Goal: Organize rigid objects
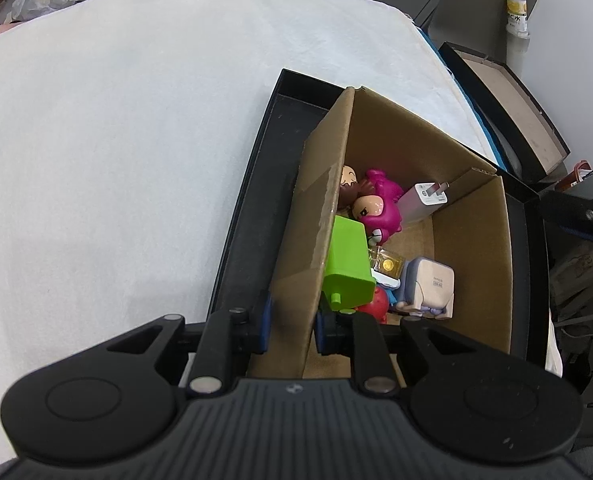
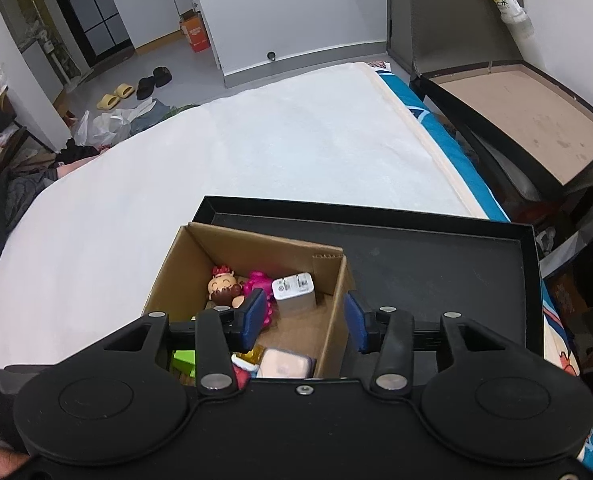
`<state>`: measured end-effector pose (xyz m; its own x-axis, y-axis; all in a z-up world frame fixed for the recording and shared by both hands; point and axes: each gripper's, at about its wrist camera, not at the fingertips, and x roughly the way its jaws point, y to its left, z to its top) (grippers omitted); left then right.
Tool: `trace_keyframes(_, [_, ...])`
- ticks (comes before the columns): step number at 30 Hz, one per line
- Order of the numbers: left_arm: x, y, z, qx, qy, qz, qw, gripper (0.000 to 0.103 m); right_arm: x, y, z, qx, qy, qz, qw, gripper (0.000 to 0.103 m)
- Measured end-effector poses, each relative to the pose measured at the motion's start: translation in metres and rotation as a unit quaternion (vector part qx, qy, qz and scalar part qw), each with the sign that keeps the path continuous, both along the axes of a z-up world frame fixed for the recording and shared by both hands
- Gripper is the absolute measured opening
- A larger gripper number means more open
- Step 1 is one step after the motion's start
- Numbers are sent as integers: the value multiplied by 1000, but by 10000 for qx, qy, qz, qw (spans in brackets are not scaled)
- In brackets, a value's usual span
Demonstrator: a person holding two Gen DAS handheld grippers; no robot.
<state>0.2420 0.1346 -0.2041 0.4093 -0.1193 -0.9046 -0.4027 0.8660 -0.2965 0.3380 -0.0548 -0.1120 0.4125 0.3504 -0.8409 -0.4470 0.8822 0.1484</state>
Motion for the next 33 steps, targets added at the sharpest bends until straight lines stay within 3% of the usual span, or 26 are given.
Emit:
trace_keyframes(11, [5,-7,3,137,93,-59,9998,19,-9,-39,12,65,-70,-274,9996,49])
trace_keyframes(21, [-3,-16,33,348,8,-157,9993,20,-18,-69,18,271,-41,-480,9985,61])
trace_keyframes(26, [-14,-21,47,411,-78,-182,9990,21,-29,-79,22,351,-56,-565,9978,81])
trace_keyframes(31, [-24,-26,62,552,-202,-167,9981,21,-39,-89,26,401,-110,-663,9969,94])
trace_keyframes(33, [-29,-29,68,626,-282,-180,9975,28,-45,-92,29,413,-175,-691,9966,98])
